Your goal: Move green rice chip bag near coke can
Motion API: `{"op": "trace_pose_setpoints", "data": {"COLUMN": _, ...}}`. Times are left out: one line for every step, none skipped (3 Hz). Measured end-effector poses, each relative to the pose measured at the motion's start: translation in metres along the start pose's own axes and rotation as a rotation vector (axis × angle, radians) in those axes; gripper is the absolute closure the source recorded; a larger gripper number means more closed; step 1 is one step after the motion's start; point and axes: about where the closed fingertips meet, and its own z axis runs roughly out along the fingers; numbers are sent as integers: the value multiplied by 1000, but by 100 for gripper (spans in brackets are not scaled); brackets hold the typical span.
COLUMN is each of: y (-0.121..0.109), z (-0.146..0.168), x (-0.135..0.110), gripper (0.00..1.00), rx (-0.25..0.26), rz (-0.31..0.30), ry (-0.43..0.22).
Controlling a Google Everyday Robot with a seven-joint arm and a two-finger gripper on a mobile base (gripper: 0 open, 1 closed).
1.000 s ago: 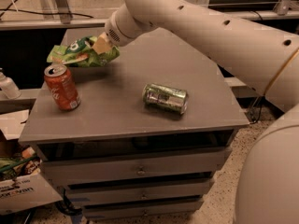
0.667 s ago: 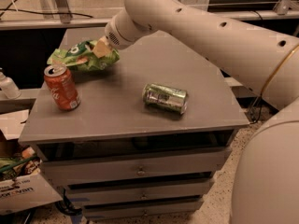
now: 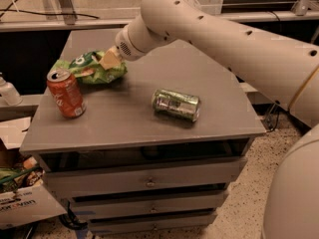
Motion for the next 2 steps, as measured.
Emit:
{"op": "trace_pose_setpoints", "data": {"y": 12, "z": 3, "x": 6, "gripper": 85, "rx": -61, "rz": -17, "ry": -2}}
{"op": "trace_pose_setpoints", "data": {"y": 20, "z": 8, "x": 10, "gripper": 61, "rx": -106, "rz": -29, "ry": 0}}
